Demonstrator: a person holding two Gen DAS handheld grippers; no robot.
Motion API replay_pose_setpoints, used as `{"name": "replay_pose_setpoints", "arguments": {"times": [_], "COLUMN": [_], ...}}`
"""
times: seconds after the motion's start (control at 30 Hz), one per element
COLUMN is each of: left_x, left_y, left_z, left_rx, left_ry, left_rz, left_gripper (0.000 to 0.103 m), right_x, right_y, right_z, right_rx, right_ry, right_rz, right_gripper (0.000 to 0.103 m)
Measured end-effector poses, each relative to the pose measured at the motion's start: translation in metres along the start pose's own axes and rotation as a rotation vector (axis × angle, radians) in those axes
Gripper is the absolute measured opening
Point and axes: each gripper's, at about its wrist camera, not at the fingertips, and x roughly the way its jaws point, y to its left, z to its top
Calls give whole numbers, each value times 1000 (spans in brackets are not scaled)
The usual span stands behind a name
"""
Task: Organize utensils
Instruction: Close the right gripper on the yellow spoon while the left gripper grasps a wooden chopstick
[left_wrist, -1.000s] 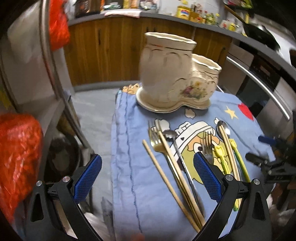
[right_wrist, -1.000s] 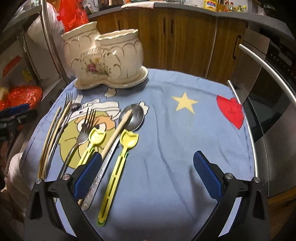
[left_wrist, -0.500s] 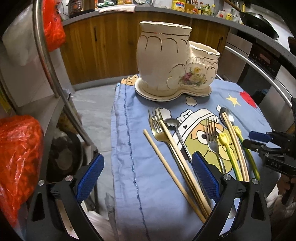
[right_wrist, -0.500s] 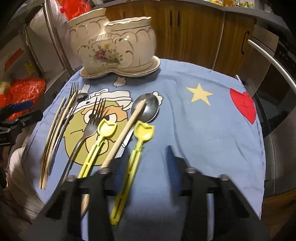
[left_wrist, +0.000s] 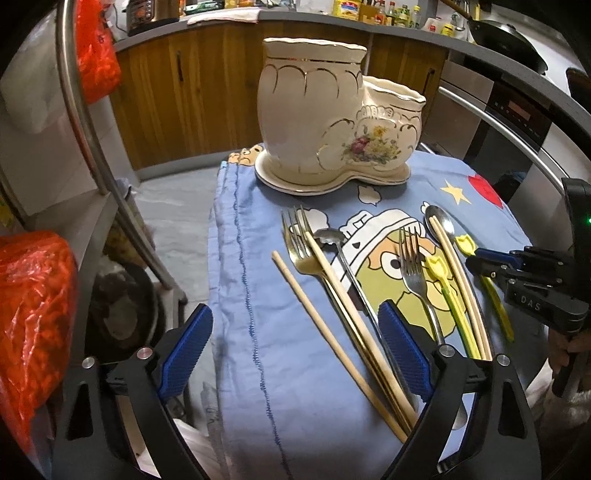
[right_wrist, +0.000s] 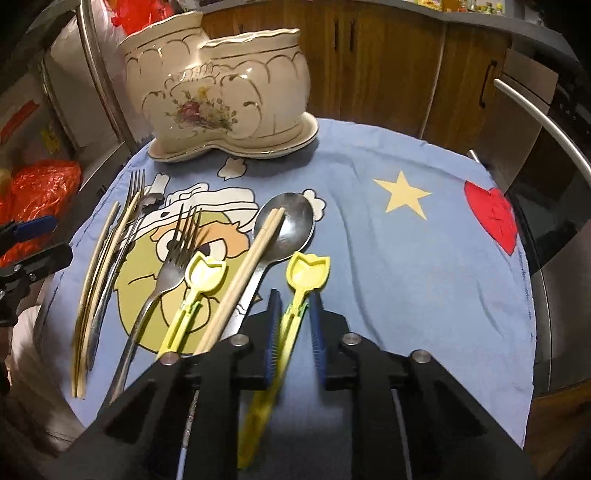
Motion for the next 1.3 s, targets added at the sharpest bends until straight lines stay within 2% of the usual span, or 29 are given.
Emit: {"name": "replay_pose_setpoints", "arguments": {"times": [0.13,0.3,0.4,0.47,0.6,0.77,0.9,0.93,1.1,1.3], "left_x": [7,18,22,26,28,33,36,36,33,28], "left_y": [-2,-8,-12,-13,-15,-27,-30,-30,-21,-13], "left_z": [0,1,2,2,-3,-2,0,-1,-3,-3], "left_rx": [-2,0,-1,-4,-11,30,46,48,11,-18], "left_ry": [27,57,72,87,119,118,116,115,108,97], "left_rz": [-18,-23,-14,2,23,91,107,108,77,45], "left_gripper": [77,44,30,27,27,27,27,27,9,5], "right_x": [-4,-12,-17,-21,-28,-29,-31,-32,-37,-40], "right_y": [-11,-16,-15,-16,-17,-19,-18,-18,-20,-17], "right_z": [-4,-5,-5,-6,-8,-8,-7,-7,-7,-4], "right_rx": [62,65,53,51,40,45,44,43,44,44], "right_ry": [-17,-41,-57,-65,-88,-99,-110,-114,-130,-146], "right_rz": [27,26,29,34,44,62,67,67,72,85], "right_gripper": [10,10,10,10,10,10,10,10,10,10]}}
